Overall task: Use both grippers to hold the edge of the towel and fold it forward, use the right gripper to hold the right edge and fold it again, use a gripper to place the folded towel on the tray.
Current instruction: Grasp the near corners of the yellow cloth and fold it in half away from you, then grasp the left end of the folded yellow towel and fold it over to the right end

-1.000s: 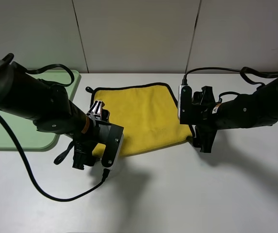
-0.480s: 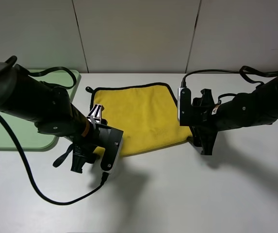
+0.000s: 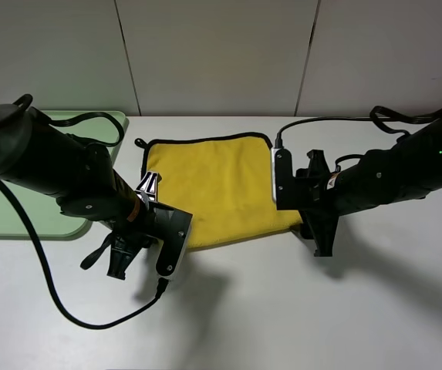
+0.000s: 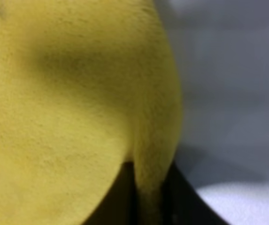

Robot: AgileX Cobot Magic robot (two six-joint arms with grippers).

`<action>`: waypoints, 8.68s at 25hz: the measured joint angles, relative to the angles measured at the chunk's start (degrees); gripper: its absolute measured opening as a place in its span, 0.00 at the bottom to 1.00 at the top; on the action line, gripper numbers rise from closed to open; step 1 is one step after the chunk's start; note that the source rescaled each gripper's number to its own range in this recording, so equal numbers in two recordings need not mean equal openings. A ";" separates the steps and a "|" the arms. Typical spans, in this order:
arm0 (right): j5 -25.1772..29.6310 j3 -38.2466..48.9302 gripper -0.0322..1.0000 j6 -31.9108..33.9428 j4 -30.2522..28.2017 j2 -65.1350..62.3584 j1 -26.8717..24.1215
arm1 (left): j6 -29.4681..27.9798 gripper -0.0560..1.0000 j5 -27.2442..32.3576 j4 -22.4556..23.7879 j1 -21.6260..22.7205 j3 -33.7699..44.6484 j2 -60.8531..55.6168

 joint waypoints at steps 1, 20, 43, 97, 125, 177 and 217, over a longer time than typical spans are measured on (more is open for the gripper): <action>0.13 0.00 0.72 0.00 0.00 0.00 1.12 | 0.00 0.08 0.00 0.00 0.00 0.00 0.00; 0.45 0.00 0.72 4.27 0.10 0.07 5.55 | 0.00 0.06 2.62 0.34 0.00 0.00 0.00; -5.96 -0.13 0.49 4.37 0.28 4.36 5.87 | -0.24 0.06 2.74 0.34 0.00 0.00 0.00; 26.13 0.83 0.03 25.08 -12.43 -24.63 6.00 | -0.24 0.05 15.78 -1.16 -0.07 0.16 -25.26; 17.70 0.84 0.03 27.69 -18.49 -24.28 6.00 | -2.39 0.05 20.56 2.00 -0.06 0.16 -22.42; 2.33 -9.36 0.03 27.69 -20.48 -4.73 1.21 | -36.06 0.05 14.75 37.71 7.29 -10.24 1.96; -1.51 -9.36 1.00 27.82 -12.44 -4.89 0.69 | -51.24 0.90 15.79 38.02 7.36 -10.24 1.96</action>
